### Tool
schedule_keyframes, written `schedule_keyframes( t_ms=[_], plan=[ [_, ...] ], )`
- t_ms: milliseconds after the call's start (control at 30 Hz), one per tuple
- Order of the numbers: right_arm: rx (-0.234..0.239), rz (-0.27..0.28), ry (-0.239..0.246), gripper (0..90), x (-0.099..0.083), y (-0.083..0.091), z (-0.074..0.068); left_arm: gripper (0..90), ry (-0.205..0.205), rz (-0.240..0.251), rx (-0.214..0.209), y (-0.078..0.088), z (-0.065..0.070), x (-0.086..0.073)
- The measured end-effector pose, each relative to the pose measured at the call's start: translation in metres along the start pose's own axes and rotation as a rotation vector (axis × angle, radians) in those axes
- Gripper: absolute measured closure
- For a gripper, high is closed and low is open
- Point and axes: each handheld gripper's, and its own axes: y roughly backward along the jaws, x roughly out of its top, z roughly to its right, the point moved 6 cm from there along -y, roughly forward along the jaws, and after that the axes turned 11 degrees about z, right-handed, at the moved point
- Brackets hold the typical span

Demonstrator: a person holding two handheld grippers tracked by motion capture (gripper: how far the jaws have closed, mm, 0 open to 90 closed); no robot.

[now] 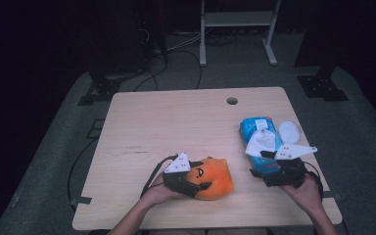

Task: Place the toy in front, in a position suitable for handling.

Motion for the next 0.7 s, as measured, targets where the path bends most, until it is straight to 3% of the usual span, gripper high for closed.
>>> schedule_keyframes(
  t_ms=[167,367,533,700],
  plan=[
    [-0.106,0.012,-0.008,22.8,0.006,-0.008,0.041,23.5,0.001,-0.001,-0.001,0.000,0.000,0.000],
    [-0.178,-0.002,-0.060,23.5,-0.004,-0.019,0.074,22.5,-0.006,0.002,-0.003,0.000,0.000,-0.001],
    [-0.199,-0.026,-0.062,34.1,-0.014,-0.025,0.079,21.5,-0.001,0.004,-0.003,-0.001,0.000,-0.001],
    [-0.255,-0.063,-0.063,43.6,-0.022,-0.030,0.085,20.3,-0.004,0.003,-0.002,-0.001,0.001,-0.001]
  ],
)
